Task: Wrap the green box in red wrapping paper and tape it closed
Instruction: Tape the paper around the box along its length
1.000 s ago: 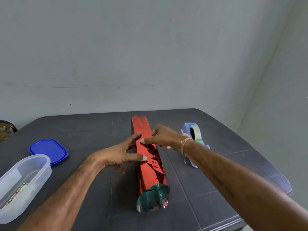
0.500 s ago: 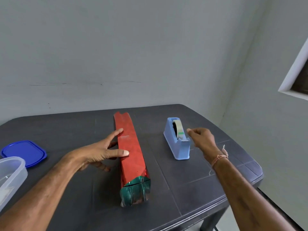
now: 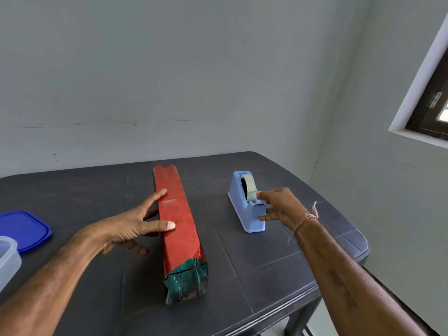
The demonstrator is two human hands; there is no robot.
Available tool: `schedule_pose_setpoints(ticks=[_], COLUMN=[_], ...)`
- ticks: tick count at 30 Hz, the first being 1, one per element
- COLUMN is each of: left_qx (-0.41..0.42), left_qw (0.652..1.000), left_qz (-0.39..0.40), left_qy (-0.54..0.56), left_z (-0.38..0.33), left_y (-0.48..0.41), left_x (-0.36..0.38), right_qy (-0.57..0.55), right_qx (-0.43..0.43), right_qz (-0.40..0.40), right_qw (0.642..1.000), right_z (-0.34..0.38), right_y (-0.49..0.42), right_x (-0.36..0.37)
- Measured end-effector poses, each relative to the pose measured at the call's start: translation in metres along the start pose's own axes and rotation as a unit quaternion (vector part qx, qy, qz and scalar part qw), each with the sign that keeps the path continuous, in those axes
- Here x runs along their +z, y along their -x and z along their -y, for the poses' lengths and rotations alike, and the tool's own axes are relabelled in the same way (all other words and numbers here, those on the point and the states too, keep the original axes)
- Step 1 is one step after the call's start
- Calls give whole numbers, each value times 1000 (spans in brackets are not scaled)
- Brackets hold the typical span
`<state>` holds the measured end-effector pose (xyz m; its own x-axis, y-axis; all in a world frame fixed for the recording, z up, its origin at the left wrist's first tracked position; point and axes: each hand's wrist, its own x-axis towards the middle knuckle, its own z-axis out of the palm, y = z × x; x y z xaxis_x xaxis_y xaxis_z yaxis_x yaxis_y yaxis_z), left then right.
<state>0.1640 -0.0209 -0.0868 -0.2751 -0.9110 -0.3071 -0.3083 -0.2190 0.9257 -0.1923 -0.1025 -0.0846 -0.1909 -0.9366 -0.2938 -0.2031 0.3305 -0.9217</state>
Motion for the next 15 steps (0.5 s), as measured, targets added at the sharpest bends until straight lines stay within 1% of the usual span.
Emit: schedule_pose_setpoints(ticks=[5, 10, 15], left_qx=[-5, -5, -8], left_qw=[1000, 1000, 1000], left_qz=[-3, -3, -10], left_qy=[1, 6, 4], left_z=[-1, -1, 0], left_y=[1, 1, 0], left_x=[2, 2, 3], right_qy=[-54, -91, -115], right_qx=[-7, -24, -22], right_qz=[-9, -22, -25], right_qw=[998, 995, 993], right_z=[-12, -21, -30], right_y=[5, 7, 6], right_x=[4, 6, 8])
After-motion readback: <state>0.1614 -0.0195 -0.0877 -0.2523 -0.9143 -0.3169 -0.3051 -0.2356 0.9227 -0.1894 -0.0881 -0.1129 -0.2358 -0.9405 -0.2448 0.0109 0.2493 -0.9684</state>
